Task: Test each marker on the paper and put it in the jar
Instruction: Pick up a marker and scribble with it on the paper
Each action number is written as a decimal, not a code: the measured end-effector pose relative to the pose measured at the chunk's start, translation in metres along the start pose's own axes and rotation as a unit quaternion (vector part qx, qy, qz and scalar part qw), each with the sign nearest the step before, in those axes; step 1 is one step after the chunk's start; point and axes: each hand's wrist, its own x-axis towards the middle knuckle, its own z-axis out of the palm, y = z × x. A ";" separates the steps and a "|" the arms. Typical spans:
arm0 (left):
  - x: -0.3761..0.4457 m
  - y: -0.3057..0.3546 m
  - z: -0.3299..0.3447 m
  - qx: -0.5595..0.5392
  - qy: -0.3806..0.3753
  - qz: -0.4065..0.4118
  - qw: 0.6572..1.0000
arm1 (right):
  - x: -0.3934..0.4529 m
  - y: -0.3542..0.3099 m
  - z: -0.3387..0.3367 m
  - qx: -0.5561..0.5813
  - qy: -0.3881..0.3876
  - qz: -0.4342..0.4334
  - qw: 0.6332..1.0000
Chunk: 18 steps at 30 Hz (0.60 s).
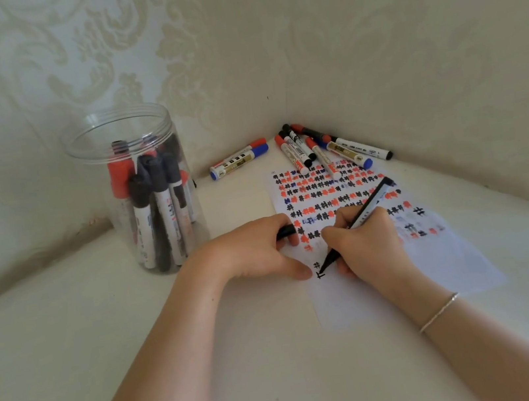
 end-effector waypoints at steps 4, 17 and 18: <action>0.000 -0.001 0.001 -0.004 -0.003 0.004 1.000 | 0.003 0.004 0.002 -0.005 -0.001 -0.010 1.000; 0.000 -0.003 -0.004 -0.278 0.067 0.080 0.955 | 0.025 -0.037 -0.014 0.332 -0.064 0.012 0.941; 0.000 -0.002 -0.004 -0.287 0.066 0.085 0.952 | 0.025 -0.038 -0.012 0.334 -0.059 0.016 0.940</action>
